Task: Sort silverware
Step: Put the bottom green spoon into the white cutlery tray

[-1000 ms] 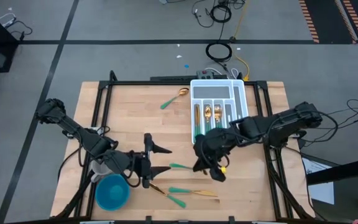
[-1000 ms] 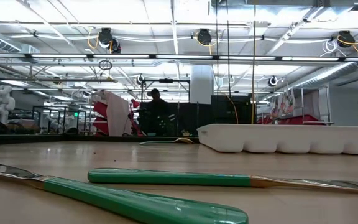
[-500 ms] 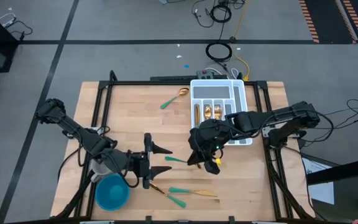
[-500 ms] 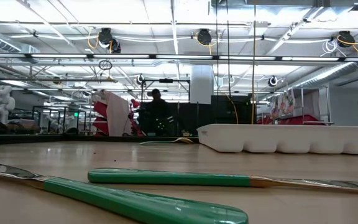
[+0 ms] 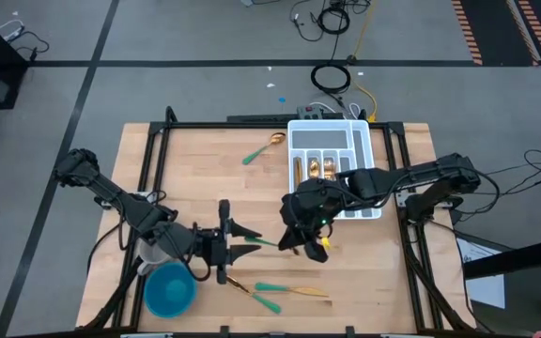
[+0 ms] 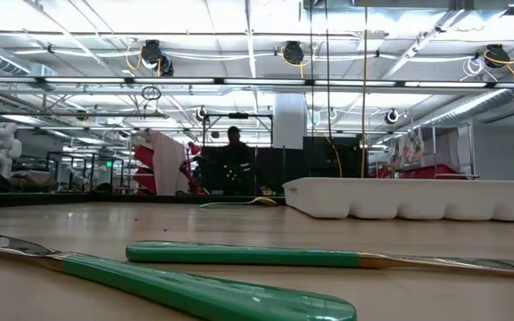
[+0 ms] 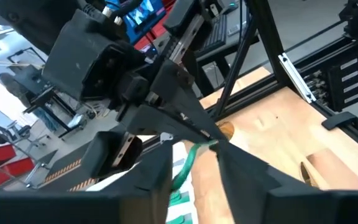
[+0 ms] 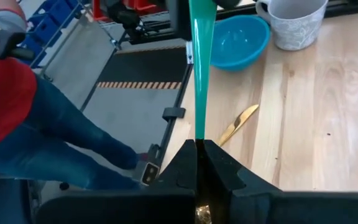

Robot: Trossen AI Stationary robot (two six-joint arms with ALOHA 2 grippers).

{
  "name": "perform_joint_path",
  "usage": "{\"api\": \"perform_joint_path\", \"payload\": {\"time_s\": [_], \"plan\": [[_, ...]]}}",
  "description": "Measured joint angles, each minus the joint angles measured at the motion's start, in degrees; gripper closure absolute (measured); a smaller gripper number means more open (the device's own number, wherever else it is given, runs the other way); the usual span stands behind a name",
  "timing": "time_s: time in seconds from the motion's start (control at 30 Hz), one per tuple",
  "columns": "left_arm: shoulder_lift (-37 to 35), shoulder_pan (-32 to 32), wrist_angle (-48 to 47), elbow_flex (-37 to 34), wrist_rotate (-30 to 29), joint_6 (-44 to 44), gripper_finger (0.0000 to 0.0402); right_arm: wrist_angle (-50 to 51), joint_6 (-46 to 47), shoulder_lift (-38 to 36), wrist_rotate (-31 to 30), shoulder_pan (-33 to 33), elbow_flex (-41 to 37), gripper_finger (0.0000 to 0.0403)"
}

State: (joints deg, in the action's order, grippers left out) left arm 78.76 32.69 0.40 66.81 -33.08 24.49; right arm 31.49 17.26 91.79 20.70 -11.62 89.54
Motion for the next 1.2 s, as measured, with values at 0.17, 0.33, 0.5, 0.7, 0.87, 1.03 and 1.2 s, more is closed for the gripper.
{"api": "perform_joint_path", "payload": {"time_s": [0.17,0.33,0.5,0.7,0.87,1.03,1.2], "plan": [[0.0,0.0,0.0,0.0,0.1,0.0,0.0339,0.0,0.4,0.0,0.7,0.0,0.0,0.0402],[0.0,0.0,-0.3,0.0,2.8,-0.1,0.039,-0.1,0.4,-0.2,1.1,0.0,0.0,0.0403],[0.0,-0.1,-0.2,0.0,3.0,-1.0,0.0384,0.0,0.4,-0.2,1.0,0.0,0.0,0.0403],[0.0,-0.4,-0.2,0.0,1.9,-4.7,0.0392,0.7,2.9,-0.2,-1.5,0.2,0.0,0.0384],[0.0,-0.5,0.3,-0.1,-0.8,-6.5,0.0392,0.6,3.4,-0.1,-5.0,0.3,0.0,0.0337],[0.0,-0.5,-0.7,-0.1,-4.1,-8.7,0.0393,-0.1,4.0,-0.7,-6.3,0.4,0.0,0.0267],[0.0,-0.6,-1.0,0.0,-9.3,-15.8,0.0393,0.0,3.6,-3.1,-9.7,0.3,0.0,0.0212]]}}
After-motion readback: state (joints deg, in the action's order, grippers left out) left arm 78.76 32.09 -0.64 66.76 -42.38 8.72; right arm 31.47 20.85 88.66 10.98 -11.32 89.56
